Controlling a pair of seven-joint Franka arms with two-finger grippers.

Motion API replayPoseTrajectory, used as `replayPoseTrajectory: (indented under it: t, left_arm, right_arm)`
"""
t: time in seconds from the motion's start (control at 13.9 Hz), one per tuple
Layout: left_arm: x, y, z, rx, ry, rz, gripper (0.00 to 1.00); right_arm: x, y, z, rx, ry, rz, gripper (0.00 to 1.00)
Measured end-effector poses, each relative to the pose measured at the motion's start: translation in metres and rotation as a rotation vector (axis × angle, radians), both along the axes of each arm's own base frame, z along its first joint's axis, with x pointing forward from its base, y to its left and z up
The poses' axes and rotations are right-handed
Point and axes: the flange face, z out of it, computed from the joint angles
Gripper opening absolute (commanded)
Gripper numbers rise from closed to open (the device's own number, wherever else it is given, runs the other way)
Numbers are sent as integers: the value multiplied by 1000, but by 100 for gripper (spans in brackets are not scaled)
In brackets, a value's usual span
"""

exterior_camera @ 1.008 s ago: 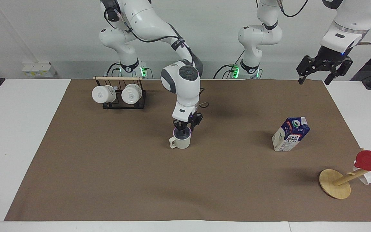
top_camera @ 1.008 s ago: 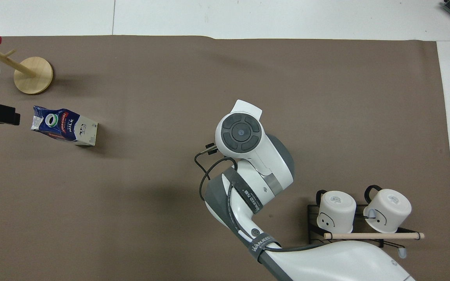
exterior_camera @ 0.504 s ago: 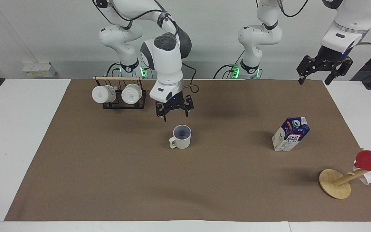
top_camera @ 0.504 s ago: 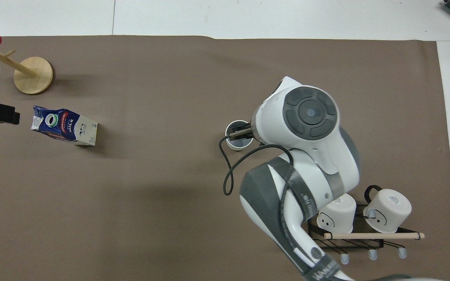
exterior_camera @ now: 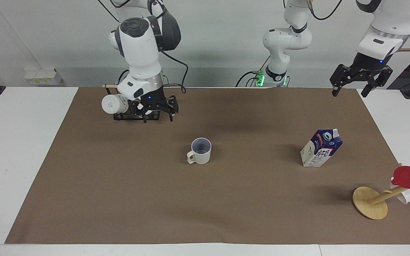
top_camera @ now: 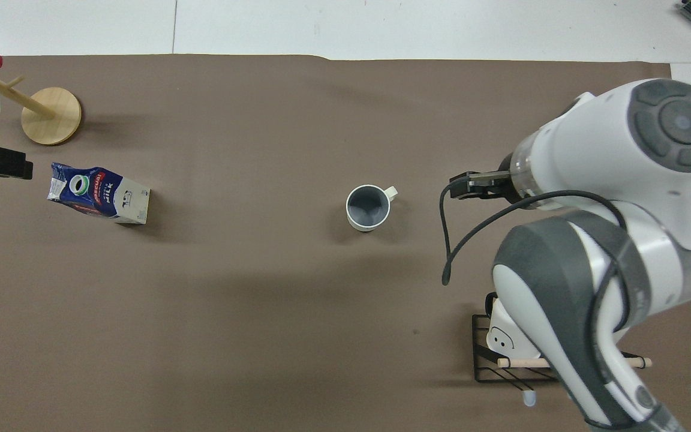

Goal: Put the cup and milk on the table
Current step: 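Release the mug and withdraw the right gripper while the left gripper reaches the carton, then grasp the blue-and-white milk carton with the left gripper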

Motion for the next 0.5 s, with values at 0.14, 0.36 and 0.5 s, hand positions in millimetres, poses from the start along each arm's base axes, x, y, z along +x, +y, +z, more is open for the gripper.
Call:
replayPoseTrajectory:
  t: [0.14,0.36,0.5]
  left_arm:
    - [12,0,-22,1,9,0,100]
    - [25,1,-62,1,9,3,100]
    - [28,3,-84,1,11,7,100]
  right_arm:
    - [-2,-36,9,-8,27,-53,100]
    - [-3,-86,21,-13,33,-112,100]
    - [-5,-118,32,-12,20,-133,100]
